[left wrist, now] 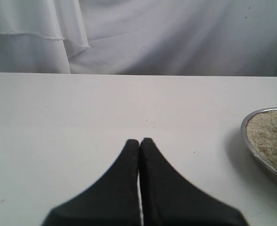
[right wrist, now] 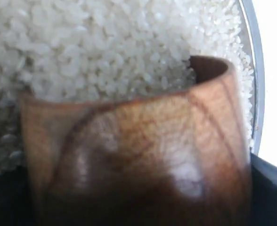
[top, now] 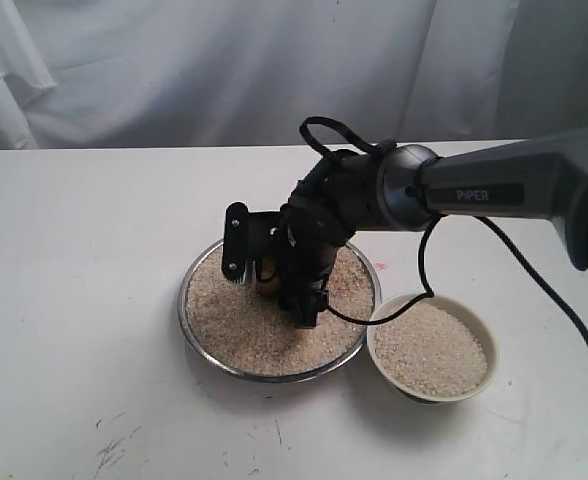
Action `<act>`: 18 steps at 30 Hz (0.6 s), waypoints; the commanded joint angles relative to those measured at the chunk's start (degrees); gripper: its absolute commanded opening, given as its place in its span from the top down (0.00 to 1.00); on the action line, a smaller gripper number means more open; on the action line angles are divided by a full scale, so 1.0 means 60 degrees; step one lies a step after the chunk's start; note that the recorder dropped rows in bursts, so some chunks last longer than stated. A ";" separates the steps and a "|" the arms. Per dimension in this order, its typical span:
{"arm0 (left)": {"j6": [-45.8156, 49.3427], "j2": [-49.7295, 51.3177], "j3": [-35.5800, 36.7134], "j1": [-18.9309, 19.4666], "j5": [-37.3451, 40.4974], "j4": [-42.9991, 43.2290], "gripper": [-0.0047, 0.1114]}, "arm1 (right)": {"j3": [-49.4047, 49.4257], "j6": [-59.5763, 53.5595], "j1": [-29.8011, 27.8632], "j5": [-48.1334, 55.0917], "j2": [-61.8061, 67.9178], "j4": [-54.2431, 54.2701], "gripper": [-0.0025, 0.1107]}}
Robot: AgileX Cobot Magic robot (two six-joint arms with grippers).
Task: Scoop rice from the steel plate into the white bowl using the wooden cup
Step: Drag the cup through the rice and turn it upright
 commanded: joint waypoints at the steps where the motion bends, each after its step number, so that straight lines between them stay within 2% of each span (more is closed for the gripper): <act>1: -0.0030 -0.0048 0.0043 -0.0015 -0.0060 -0.0007 0.96 | 0.0180 -0.1086 -0.0275 0.0225 0.0411 0.1495 0.98; 14: -0.0030 -0.0048 0.0043 -0.0015 -0.0060 -0.0007 0.96 | 0.0180 -0.3701 -0.1025 0.0004 0.0411 0.4968 0.98; 18: -0.0030 -0.0048 0.0043 -0.0015 -0.0060 -0.0007 0.96 | 0.0180 -0.4160 -0.1217 0.0047 0.0411 0.5523 0.98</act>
